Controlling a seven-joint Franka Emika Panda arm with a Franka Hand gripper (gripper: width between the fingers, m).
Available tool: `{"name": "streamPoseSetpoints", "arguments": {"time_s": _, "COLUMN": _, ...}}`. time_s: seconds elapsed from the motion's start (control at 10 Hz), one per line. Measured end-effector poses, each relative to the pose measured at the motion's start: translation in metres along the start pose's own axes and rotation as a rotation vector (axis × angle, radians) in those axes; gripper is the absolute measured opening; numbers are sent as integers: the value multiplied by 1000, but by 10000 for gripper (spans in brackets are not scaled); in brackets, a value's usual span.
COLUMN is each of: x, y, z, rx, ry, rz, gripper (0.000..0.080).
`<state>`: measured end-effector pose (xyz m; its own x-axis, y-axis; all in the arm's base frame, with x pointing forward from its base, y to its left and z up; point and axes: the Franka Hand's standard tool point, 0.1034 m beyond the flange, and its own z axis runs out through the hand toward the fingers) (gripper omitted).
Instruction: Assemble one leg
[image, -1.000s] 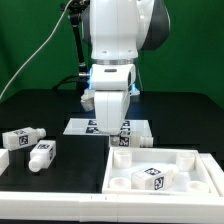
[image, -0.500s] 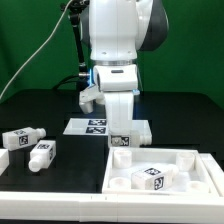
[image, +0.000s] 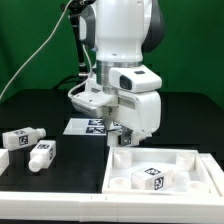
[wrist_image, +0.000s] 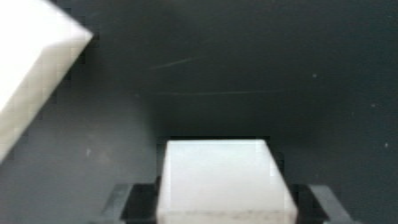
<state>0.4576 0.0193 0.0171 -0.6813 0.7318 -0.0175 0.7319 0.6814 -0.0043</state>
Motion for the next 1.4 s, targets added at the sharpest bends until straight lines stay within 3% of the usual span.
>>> {"name": "streamPoseSetpoints", "arguments": {"time_s": 0.1, "x": 2, "y": 0, "z": 1, "rx": 5, "ry": -8, "rz": -85, "gripper": 284}}
{"name": "streamPoseSetpoints", "arguments": {"time_s": 0.2, "x": 1, "y": -1, "z": 1, "rx": 7, "ry": -12, "rz": -142, "gripper": 375}}
{"name": "streamPoseSetpoints", "arguments": {"time_s": 0.3, "x": -1, "y": -3, "z": 1, "rx": 8, "ry": -14, "rz": -184, "gripper": 375}}
{"name": "streamPoseSetpoints", "arguments": {"time_s": 0.4, "x": -1, "y": -1, "z": 0, "rx": 5, "ry": -15, "rz": -145, "gripper": 548}}
{"name": "streamPoseSetpoints", "arguments": {"time_s": 0.5, "x": 0, "y": 4, "z": -4, "rx": 1, "ry": -23, "rz": -137, "gripper": 548}}
{"name": "streamPoseSetpoints", "arguments": {"time_s": 0.6, "x": 1, "y": 11, "z": -12, "rx": -12, "ry": -36, "rz": -136, "gripper": 628}}
{"name": "streamPoseSetpoints", "arguments": {"time_s": 1.0, "x": -26, "y": 18, "z": -47, "rx": -53, "ry": -97, "rz": 17, "gripper": 649}}
{"name": "streamPoseSetpoints", "arguments": {"time_s": 1.4, "x": -23, "y": 18, "z": -43, "rx": -59, "ry": -81, "rz": 258, "gripper": 649}}
